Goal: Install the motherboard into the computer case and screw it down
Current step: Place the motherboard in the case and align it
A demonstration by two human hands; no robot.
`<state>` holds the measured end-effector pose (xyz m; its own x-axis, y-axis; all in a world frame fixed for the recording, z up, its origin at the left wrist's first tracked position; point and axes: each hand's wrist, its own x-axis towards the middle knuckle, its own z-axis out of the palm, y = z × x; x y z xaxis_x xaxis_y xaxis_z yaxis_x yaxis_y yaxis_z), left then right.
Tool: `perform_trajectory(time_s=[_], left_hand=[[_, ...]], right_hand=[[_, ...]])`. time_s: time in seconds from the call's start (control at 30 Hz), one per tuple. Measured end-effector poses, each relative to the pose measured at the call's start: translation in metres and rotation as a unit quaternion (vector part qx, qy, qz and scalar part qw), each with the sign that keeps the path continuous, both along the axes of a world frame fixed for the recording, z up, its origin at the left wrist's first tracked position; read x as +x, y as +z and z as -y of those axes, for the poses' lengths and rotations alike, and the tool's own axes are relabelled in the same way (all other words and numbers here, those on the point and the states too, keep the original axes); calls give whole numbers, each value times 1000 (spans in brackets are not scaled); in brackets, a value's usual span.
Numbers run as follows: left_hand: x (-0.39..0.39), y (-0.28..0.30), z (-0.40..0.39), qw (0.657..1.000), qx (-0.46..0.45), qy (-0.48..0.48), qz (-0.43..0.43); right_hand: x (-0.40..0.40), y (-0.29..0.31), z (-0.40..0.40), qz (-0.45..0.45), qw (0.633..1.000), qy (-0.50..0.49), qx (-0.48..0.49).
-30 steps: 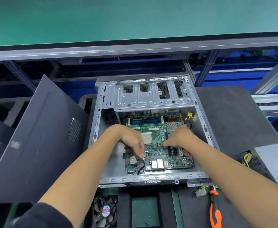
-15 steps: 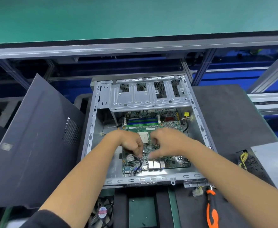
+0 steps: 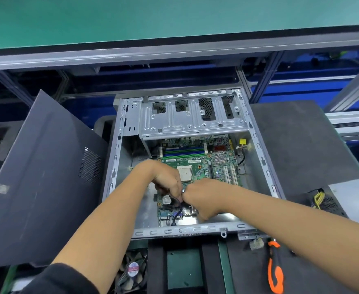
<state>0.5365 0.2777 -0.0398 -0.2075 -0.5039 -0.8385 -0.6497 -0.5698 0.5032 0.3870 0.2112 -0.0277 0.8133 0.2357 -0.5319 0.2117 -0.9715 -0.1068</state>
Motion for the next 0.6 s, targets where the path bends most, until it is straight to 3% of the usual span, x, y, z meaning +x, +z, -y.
perform_trajectory(time_s=[0.27,0.6], left_hand=[[2,3,-1,1000,3,9,-24],[1,4,-1,999,10,11,-36]], right_hand=[[0,6,3,29,999,19,33],[2,-8,0,-6,999,-5,34]])
